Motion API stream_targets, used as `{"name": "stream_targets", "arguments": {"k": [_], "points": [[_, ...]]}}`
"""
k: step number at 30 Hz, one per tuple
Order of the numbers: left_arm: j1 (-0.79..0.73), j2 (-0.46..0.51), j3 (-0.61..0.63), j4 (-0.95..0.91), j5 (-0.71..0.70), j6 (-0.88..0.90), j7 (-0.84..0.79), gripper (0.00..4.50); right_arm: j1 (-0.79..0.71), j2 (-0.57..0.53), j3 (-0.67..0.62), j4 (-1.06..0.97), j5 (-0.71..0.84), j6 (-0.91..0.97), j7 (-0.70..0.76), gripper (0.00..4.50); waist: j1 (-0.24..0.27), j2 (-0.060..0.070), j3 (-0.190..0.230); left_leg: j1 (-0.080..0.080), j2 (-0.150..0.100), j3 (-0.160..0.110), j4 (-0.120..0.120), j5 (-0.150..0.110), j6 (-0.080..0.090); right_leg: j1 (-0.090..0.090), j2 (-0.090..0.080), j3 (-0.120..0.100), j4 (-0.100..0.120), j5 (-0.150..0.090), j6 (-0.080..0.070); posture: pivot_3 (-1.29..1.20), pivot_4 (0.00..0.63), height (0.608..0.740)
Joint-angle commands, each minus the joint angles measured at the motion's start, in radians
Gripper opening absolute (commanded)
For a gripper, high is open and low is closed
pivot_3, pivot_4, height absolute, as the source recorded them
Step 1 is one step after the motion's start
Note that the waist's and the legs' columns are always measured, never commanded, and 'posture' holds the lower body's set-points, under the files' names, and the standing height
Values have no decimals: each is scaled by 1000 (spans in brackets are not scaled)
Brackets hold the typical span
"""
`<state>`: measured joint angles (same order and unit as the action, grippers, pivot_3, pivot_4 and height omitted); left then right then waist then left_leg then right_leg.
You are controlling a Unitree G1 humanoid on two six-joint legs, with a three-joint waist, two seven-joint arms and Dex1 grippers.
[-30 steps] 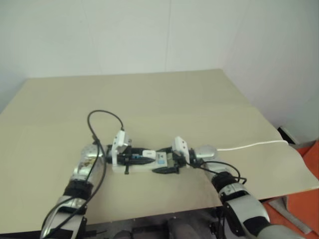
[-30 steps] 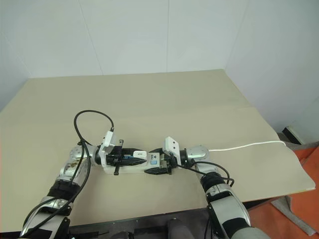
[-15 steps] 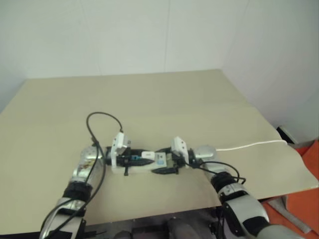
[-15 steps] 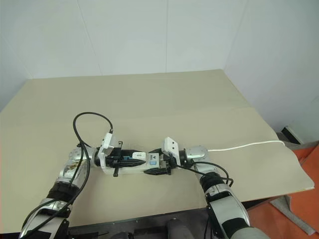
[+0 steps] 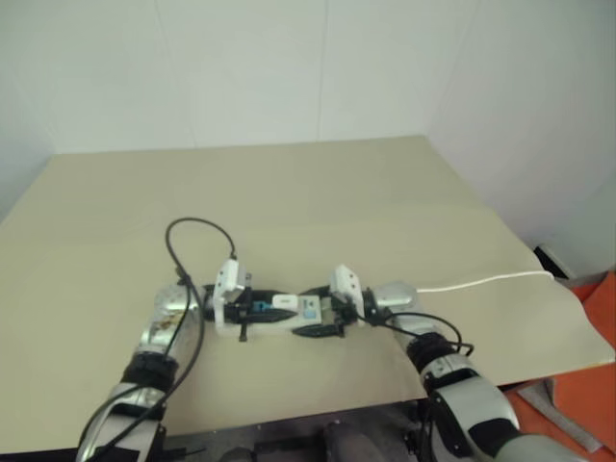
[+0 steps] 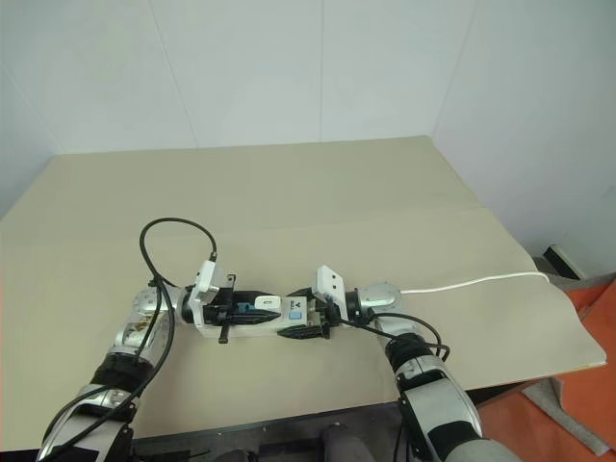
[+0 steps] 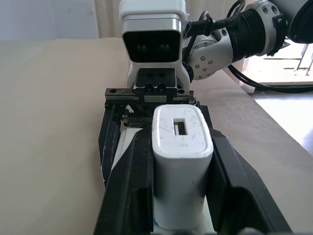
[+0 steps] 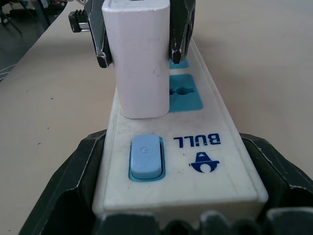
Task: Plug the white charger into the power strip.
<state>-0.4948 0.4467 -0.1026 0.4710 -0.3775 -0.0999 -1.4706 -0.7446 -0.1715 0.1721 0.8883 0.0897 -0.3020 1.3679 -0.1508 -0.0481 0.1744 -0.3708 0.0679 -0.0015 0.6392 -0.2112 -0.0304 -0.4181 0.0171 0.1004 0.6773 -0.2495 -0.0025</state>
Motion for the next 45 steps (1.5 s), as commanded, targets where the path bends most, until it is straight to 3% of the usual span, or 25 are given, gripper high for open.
{"name": "stream_targets", "arguments": {"k": [1, 5, 15, 16, 20, 24, 27, 37, 45], "points": [[88, 65, -35, 67, 91, 34, 17, 1012, -2, 10, 11, 9, 1, 4, 20, 3449, -1, 0, -1, 0, 0, 0, 0, 0, 0, 0, 0, 0, 0, 0, 0, 0, 150, 740], [98, 74, -44, 50, 93, 44, 19, 1012, -7, 10, 11, 13, 1, 2, 22, 3449, -2, 0, -2, 2, 0, 1, -4, 0, 0, 3, 1, 2, -1, 0, 0, 0, 150, 740], [35, 96, -45, 37, 84, 34, -24, 4304, -20, 13, 13, 29, 1, -3, 27, 3449, -1, 8, -6, 3, -1, 1, -6, 0, 0, 4, 1, 4, -3, -1, -1, 0, 150, 740], [31, 96, -38, 32, 79, 33, -25, 4451, -20, 13, 14, 30, 1, -3, 28, 3449, -1, 8, -6, 3, -1, 1, -6, 0, 0, 4, 1, 4, -3, -1, -1, 0, 150, 740], [11, 130, -8, -34, 44, 49, -56, 4451, -19, 16, 16, 28, 0, -3, 29, 3449, -2, 8, -6, 3, -1, 1, -6, 0, 0, 3, 1, 4, -4, -1, -1, 0, 150, 740], [-29, 262, 10, -133, 7, 101, -140, 4451, -23, 16, 20, 30, -3, 14, 36, 3449, -4, 7, -6, 1, 0, 1, -6, 0, 0, -5, 3, 5, -3, 0, -1, 0, 150, 740], [-41, 327, 29, -179, -36, 132, -144, 4500, -27, 14, 17, 32, -2, 16, 37, 4454, 0, 7, -5, 0, 0, 0, -6, 0, 0, -5, 3, 4, -4, 0, -1, 0, 150, 740], [-13, 445, 163, -221, -93, 130, -143, 4500, -26, -54, -10, -68, 26, 39, 50, 4454, 4, 5, 3, -2, -1, 2, -6, 0, 0, -7, 1, 4, -5, 0, 0, 0, 150, 740], [144, 511, 293, -334, -152, 192, -111, 4500, 45, -202, -63, -301, 105, 151, 69, 4454, 30, 6, 5, -19, -1, 1, -3, 0, 0, -22, -1, 3, -5, 0, 0, 0, 150, 740]]}}
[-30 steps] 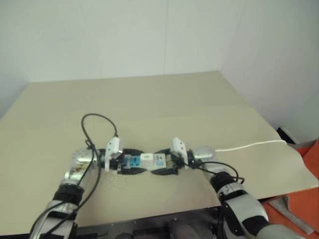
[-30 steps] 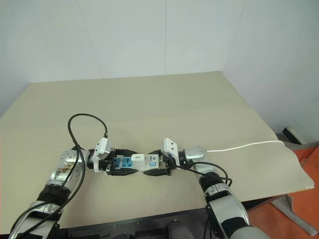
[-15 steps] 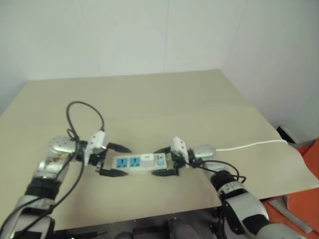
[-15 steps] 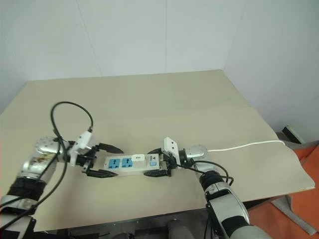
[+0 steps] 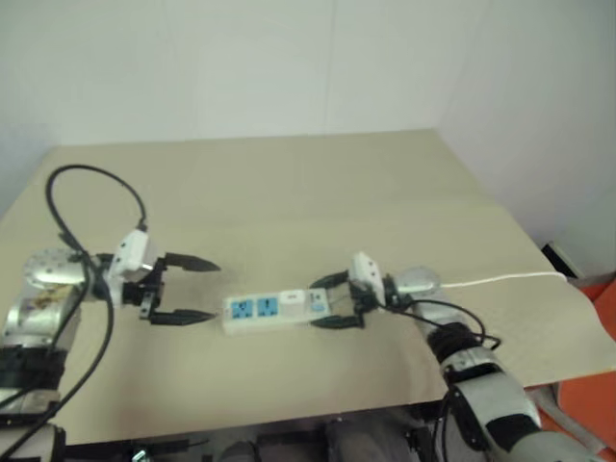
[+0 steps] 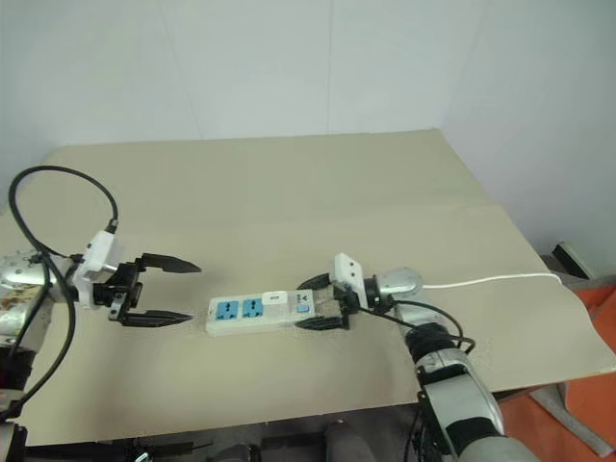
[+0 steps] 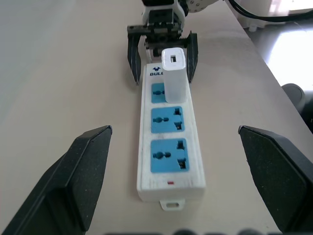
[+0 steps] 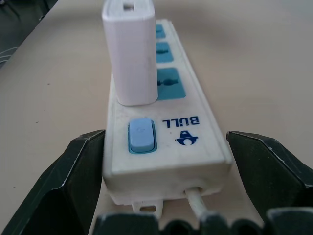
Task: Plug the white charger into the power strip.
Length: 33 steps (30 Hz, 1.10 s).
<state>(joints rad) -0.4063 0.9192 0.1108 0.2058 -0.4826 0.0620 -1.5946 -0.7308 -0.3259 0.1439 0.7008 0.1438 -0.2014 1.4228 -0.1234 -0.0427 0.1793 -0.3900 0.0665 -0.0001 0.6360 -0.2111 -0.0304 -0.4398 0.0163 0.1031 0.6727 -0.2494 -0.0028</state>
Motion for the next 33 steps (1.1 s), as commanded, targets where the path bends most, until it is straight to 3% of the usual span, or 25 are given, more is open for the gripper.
{"name": "stream_targets", "arguments": {"k": [1, 10, 16, 20, 33], "points": [[84, 49, 101, -87, -55, 40, 16, 4500, 49, -67, -38, -148, 59, 68, 14, 4454, 5, 0, 0, 0, 0, 0, 0, 0, 0, 0, 0, 0, 0, 0, 0, 0, 150, 740], [355, 133, 365, -213, -93, 132, 91, 4500, 220, -257, -111, -400, 137, 202, -25, 4454, 24, 0, 1, 0, 0, 1, 0, 0, 0, -1, -1, -1, -1, 0, 0, 0, 150, 740], [577, 179, 547, -349, -78, 313, 146, 4500, 307, -361, -187, -500, 194, 282, -56, 4454, 27, 0, 2, 1, 0, 2, 0, 0, 0, -1, -2, -2, -1, -1, 0, 0, 150, 740], [673, 145, 639, -422, -91, 383, 181, 4500, 329, -393, -209, -514, 208, 304, -68, 4454, 26, 0, 2, 2, 0, 2, 0, 0, 0, 0, -3, -2, -1, -1, -1, 0, 150, 740], [707, 95, 669, -518, -117, 421, 244, 4500, 299, -382, -179, -491, 207, 282, -67, 4454, 26, 0, 2, 1, 0, 3, 0, 0, 0, -1, -3, -3, -2, -1, -1, 0, 150, 740]]}}
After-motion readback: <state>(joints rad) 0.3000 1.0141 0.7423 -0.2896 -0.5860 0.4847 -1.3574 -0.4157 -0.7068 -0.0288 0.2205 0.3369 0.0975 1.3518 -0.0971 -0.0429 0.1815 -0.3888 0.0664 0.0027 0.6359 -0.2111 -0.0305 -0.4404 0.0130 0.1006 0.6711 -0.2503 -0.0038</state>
